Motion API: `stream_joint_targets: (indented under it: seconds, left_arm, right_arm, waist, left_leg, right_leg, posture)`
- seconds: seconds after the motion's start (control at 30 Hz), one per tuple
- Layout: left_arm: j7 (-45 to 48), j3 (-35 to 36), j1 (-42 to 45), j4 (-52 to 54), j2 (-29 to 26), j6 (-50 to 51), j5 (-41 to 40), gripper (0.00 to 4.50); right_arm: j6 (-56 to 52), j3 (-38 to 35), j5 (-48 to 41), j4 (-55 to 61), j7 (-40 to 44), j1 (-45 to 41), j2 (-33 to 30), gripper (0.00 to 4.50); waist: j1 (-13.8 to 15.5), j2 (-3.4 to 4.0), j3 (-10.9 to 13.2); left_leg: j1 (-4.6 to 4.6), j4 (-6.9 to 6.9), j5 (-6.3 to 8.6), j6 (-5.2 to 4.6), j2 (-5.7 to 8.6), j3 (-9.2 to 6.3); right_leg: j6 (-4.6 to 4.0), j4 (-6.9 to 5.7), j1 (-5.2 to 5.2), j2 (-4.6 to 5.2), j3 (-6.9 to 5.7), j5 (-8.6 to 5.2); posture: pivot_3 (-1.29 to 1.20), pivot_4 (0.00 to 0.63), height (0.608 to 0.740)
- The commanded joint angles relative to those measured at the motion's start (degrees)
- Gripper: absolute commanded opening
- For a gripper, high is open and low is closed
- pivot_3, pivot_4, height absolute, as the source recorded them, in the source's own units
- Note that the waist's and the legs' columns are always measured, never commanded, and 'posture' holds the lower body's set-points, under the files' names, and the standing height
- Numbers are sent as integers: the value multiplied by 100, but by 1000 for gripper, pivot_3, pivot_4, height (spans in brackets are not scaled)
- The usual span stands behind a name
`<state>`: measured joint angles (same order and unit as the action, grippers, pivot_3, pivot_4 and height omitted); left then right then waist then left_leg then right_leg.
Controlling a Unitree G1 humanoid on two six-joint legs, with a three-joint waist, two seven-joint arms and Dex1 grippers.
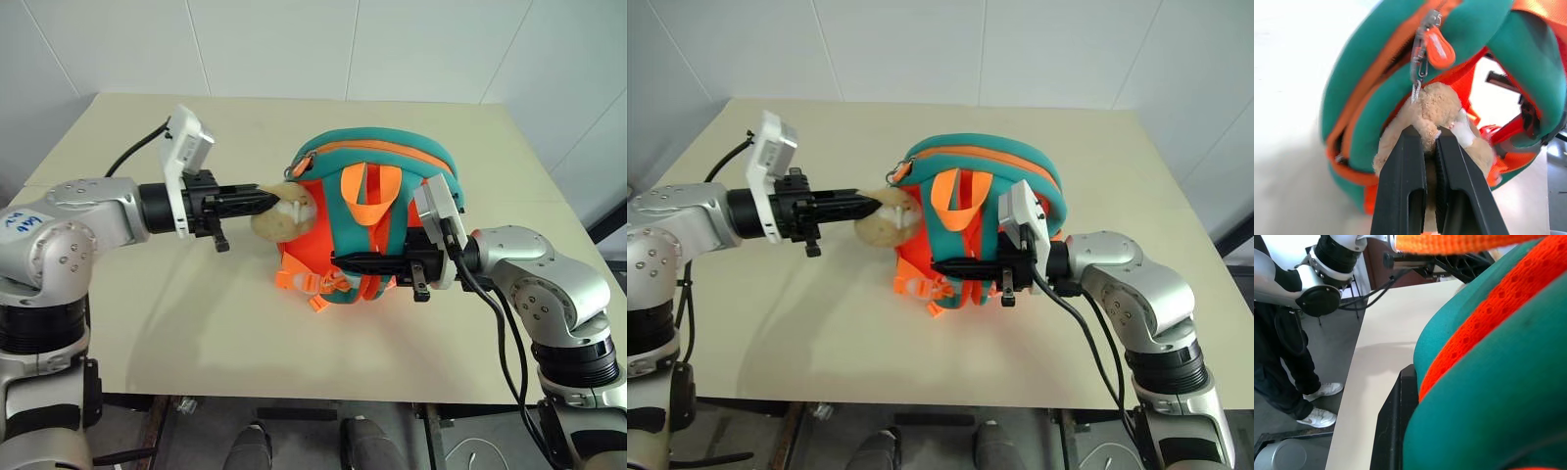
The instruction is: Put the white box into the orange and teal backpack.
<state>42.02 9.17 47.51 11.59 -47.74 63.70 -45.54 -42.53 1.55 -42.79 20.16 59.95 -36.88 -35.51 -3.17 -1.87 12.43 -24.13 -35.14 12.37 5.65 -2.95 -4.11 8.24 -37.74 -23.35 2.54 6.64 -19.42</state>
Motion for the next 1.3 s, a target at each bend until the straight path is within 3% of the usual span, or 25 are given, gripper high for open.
stream_joint_targets:
  seconds: [0.03,0.4,0.67,1.13,1.3]
  left_arm:
    - [55,292,278,-403,-333,32,80,11]
    - [276,197,627,-1386,-865,61,312,11]
    - [873,-669,453,-1969,-1019,-496,996,11]
    - [2088,-2502,531,-2796,-509,-2273,2832,11]
    - [2049,-2235,595,-3057,-115,-2628,2929,11]
  right_arm:
    - [199,-317,-237,245,37,86,5,0]
    - [151,-374,-488,445,-128,262,-29,0]
    - [171,-334,-513,455,-216,274,-29,0]
    - [119,-266,-561,518,-311,213,24,0]
    - [9,-260,-561,512,-427,166,-14,0]
  waist:
    - [4,0,0]
    - [-19,0,0]
    - [-10,0,0]
    - [4,0,0]
    - [4,0,0]
  left_leg:
    - [0,0,0,0,0,0]
    - [-1,8,0,0,0,1]
    - [-1,7,0,0,0,2]
    - [-1,9,0,0,0,2]
    - [-2,7,0,0,0,2]
  right_leg:
    - [0,0,0,0,0,0]
    - [-1,3,-3,0,0,-1]
    - [-2,2,-3,0,0,-1]
    - [-3,3,-4,-1,0,-2]
    - [-3,2,-3,-1,0,-2]
  posture:
    - [0,150,740]
    - [0,150,740]
    - [0,150,740]
    - [0,150,740]
    - [0,150,740]
